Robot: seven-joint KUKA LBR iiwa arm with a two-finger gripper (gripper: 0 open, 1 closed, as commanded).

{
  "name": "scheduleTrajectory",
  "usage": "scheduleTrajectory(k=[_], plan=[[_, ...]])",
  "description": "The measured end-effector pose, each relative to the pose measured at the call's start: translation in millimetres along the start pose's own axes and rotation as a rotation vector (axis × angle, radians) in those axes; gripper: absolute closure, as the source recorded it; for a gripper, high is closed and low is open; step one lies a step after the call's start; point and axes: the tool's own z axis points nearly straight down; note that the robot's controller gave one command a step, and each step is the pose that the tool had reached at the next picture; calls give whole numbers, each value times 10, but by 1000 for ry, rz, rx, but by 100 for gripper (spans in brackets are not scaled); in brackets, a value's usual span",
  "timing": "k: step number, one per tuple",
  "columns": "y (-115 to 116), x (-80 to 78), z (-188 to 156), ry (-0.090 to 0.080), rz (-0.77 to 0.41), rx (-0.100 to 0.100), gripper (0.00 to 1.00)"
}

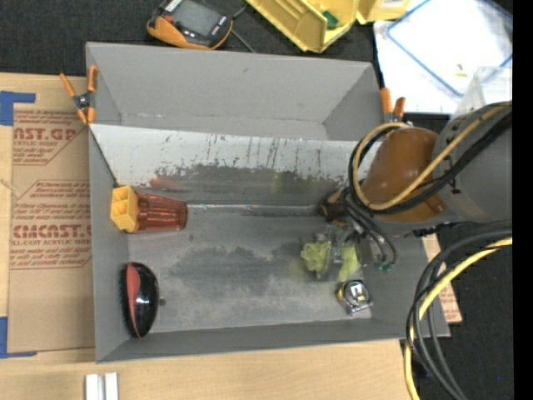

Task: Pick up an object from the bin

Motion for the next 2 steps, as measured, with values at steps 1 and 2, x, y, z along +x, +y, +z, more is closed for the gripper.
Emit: scheduleTrajectory(k=[1,2], plan=[[27,-44,-505,1,-198,-2,100],[166,86,-129,5,-93,-1,100]])
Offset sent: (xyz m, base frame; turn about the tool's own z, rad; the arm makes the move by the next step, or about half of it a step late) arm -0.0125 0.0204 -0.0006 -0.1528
